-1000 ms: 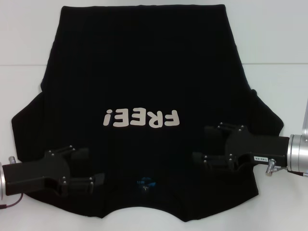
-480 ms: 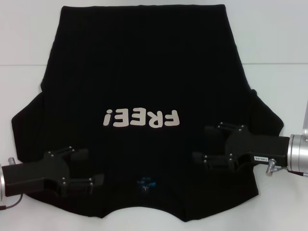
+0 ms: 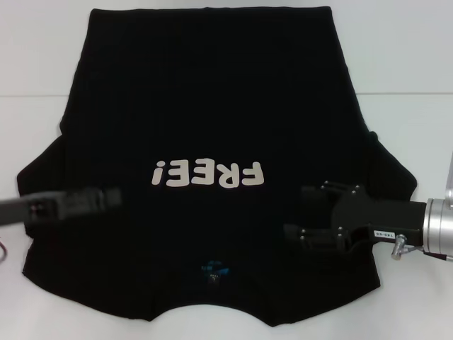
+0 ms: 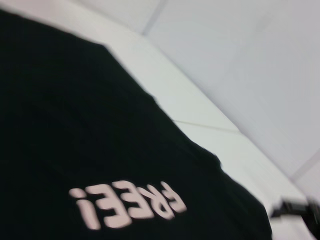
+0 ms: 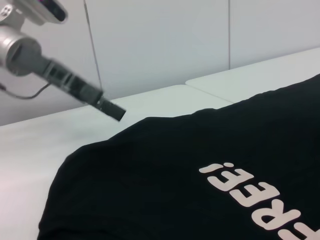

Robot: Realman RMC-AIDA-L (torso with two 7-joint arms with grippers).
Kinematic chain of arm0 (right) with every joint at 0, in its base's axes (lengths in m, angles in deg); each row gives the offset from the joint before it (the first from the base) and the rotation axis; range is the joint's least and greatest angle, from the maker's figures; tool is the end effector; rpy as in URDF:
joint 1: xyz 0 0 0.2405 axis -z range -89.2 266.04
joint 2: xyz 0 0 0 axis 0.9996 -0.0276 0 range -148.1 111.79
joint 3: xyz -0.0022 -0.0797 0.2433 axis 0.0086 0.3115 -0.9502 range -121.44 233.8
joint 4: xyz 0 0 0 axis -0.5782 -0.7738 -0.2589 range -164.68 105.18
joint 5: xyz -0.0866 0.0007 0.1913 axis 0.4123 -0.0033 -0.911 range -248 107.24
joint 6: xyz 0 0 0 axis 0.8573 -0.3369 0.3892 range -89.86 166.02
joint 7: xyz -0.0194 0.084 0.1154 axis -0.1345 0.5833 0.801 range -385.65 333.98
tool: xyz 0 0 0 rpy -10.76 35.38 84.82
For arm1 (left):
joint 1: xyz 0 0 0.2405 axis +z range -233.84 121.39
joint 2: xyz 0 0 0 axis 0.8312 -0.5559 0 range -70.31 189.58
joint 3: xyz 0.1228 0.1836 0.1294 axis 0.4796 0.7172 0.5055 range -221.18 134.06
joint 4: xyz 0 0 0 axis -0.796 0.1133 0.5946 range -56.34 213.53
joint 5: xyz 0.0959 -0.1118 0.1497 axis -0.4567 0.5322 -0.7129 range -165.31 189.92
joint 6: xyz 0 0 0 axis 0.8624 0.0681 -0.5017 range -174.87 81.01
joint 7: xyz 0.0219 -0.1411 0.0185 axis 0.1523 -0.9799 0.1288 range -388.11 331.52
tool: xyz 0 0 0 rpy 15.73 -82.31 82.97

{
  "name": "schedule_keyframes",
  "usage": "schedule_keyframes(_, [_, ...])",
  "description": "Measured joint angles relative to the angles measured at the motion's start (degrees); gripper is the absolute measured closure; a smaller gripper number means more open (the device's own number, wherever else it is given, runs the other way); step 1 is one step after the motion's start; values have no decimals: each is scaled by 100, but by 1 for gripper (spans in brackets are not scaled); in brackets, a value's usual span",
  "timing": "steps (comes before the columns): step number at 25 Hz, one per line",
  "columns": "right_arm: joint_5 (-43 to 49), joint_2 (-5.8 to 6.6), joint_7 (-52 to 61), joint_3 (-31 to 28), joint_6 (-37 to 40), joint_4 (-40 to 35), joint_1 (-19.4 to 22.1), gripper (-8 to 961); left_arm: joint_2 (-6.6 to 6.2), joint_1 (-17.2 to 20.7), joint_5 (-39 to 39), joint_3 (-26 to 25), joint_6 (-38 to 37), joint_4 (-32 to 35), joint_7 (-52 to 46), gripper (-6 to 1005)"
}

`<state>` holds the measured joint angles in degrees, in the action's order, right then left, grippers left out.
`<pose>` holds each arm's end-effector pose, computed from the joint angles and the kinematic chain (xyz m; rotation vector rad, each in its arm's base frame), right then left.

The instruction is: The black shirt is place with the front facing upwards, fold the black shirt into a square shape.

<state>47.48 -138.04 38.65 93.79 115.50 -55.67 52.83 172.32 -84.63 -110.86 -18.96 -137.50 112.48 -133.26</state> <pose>0.2642 0.3449 -0.0435 -2.7201 0.4510 0.5580 -0.3205 0.3220 0.0544 -2.3770 -1.3783 -0.7500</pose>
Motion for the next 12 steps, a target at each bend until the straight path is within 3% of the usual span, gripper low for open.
schedule_keyframes(4, [1,-1,13,0,24,4,8,58,-359,-151,-4,-76,266,0,-1455,65])
schedule_keyframes(6, [0,-6,13,1,52,8,11,58,-448,-167,-40,-85,519,-2,-2034,65])
schedule_keyframes(9, [-4,-9,13,0,73,8,10,59,-499,-155,-163,-96,1163,-14,-2749,65])
schedule_keyframes(12, [0,-9,13,0,80,16,-10,59,-485,-127,-173,-77,1722,-154,-2800,65])
